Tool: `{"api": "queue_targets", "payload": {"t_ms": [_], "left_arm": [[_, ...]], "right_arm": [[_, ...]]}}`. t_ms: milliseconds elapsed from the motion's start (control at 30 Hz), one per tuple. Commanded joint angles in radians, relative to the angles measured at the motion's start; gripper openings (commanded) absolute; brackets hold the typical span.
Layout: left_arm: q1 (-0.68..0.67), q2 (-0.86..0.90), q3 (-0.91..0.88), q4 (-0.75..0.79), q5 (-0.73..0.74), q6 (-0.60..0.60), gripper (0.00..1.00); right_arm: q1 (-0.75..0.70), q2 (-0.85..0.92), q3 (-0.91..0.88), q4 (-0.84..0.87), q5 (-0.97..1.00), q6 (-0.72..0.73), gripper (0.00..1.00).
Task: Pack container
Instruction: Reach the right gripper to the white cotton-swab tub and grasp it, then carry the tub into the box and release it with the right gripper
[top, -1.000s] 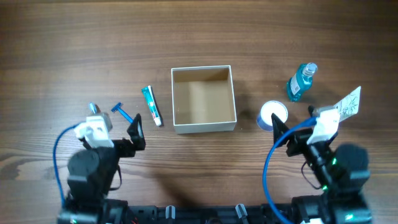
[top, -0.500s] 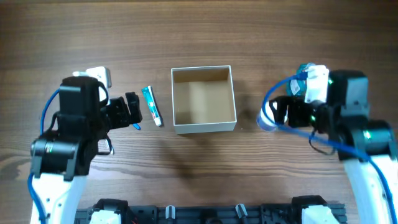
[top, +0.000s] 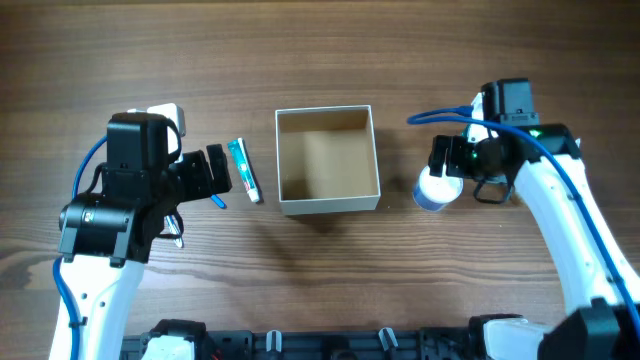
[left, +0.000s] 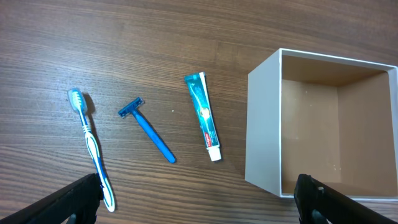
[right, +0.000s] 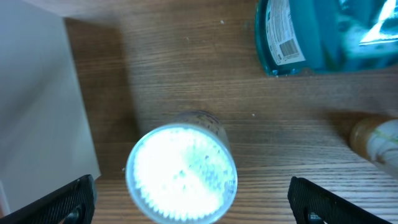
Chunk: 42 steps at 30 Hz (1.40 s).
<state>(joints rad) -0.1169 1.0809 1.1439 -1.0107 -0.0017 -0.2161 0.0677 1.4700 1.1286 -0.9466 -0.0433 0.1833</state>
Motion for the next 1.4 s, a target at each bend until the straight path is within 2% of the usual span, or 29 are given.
{"api": "queue_targets", "payload": {"t_ms": [0,767,1367], "left_arm": [[-0.005,0.002,0.018,0.000,0.011,-0.009,1.00],[-0.005,0.002,0.018,0.007,0.011,-0.009,1.00],[-0.005,0.002,0.018,0.007,0.011,-0.009,1.00]], "right_arm": [[0.004,0.073,0.014,0.004,0.028,0.025,1.00],[0.075,0.176,-0.025,0.057,0.045,0.030,1.00],[0.075,0.240,-0.025,0.006,0.043,0.038,1.00]]}}
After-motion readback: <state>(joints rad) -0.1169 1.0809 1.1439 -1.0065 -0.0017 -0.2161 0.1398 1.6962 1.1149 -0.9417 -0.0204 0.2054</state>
